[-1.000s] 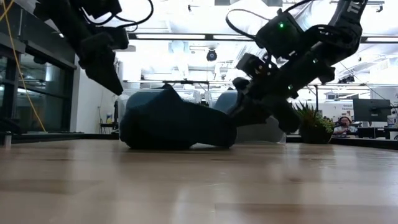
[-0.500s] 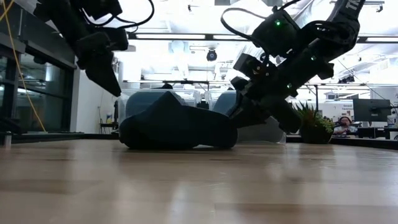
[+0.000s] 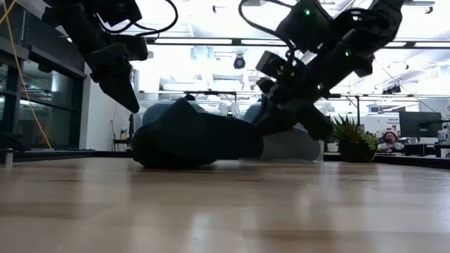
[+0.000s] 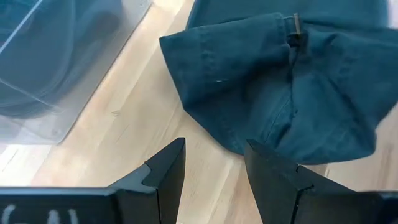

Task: Pick and place caps into container
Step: Put the dark blue cap into the left transparent container

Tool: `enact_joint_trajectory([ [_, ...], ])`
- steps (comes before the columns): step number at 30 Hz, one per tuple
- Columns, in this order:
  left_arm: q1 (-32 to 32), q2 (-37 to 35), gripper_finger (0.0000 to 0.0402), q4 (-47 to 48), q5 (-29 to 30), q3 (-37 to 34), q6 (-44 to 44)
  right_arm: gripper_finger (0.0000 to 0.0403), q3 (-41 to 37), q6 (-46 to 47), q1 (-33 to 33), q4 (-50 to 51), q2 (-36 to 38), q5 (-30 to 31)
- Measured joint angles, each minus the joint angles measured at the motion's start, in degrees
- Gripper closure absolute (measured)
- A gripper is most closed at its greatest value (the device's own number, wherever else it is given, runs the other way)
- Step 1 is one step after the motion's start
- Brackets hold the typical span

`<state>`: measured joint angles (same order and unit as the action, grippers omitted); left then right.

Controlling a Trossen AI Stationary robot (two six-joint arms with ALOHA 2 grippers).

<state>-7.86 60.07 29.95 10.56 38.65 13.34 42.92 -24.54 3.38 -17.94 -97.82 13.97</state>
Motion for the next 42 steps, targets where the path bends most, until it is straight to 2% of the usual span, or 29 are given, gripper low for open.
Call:
enact_joint_trajectory([
  [5,0.0,0.0,0.0239,0.2,1.0,0.0,0.0,0.0401,1.4,-0.9,1.0,3.3,3.8,0.7],
  [13,0.0,-1.6,0.0239,-0.3,7.5,0.0,-1.0,0.0401,1.4,-1.4,3.4,11.7,13.2,2.6],
  [20,0.0,-2.6,0.0239,-2.3,7.5,0.0,-3.1,0.0401,1.4,-2.9,5.0,22.1,23.1,0.9],
  [23,0.0,-2.6,0.0239,-4.5,4.6,0.0,-5.2,0.0401,1.4,-5.5,5.8,22.7,27.0,-2.9],
  [26,0.0,-2.6,0.0239,-8.3,0.2,0.0,-7.9,0.0401,1.4,-8.6,6.1,22.8,30.2,-9.6],
  [30,0.0,-2.6,0.0239,-15.1,-9.5,0.0,-10.7,0.0401,1.4,-13.0,6.7,22.8,33.0,-17.3],
  [34,0.0,-2.6,0.0239,-22.4,-19.7,0.0,-11.0,0.0401,1.4,-17.0,7.6,22.8,33.9,-22.3],
  [37,0.0,-2.6,0.0239,-28.0,-25.7,0.0,-8.3,0.0401,1.4,-19.4,8.3,22.9,33.7,-24.4],
  [42,0.0,-2.6,0.0239,-34.5,-33.6,0.0,1.6,0.0401,1.4,-23.6,10.1,22.9,33.7,-23.8],
])
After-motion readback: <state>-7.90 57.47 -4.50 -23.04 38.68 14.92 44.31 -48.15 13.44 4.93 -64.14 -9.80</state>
